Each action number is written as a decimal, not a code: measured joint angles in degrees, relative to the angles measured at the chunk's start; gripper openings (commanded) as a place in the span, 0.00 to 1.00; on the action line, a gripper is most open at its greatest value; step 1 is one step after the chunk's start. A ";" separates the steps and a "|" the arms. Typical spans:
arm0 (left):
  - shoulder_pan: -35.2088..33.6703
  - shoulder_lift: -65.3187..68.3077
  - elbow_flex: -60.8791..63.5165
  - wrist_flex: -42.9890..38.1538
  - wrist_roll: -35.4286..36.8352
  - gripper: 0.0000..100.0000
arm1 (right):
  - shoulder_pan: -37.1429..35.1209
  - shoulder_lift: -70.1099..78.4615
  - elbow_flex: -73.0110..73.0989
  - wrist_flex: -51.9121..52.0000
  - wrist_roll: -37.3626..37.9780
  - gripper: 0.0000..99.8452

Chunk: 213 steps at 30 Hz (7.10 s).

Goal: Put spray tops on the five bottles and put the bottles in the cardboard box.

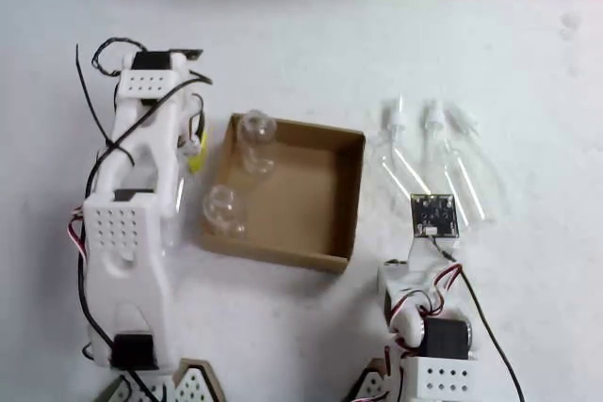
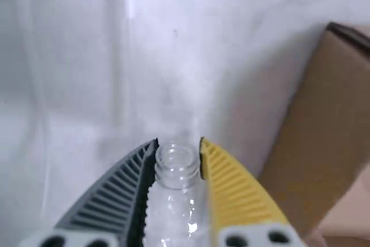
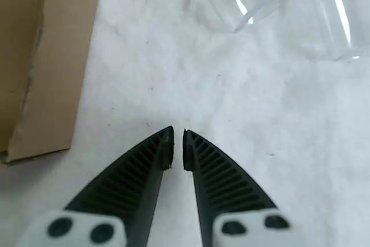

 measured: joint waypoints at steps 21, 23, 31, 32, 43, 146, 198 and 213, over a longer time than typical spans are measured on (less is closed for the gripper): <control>-0.53 -42.64 -1.14 4.31 -0.09 0.02 | 0.00 0.00 0.00 0.00 0.00 0.01; 0.88 -50.73 2.20 4.31 -0.18 0.02 | 0.00 0.00 0.00 0.00 0.00 0.01; 9.14 -81.49 13.19 -5.98 6.68 0.02 | 0.00 0.00 0.00 0.00 0.00 0.01; 11.52 -84.75 15.65 -7.47 8.70 0.02 | 0.00 0.00 0.00 0.00 0.00 0.01; 27.34 -91.69 50.37 -39.21 19.78 0.02 | 0.00 0.00 0.00 0.00 0.00 0.01; 30.42 -115.34 112.62 -92.22 4.31 0.18 | 0.00 0.00 0.00 0.00 0.00 0.01; -18.02 -153.23 135.30 -49.32 -8.88 0.18 | -12.31 0.00 0.00 -6.86 1.05 0.16; -18.02 -153.23 135.30 -49.32 -9.05 0.18 | -5.71 0.00 0.00 -24.09 24.09 0.01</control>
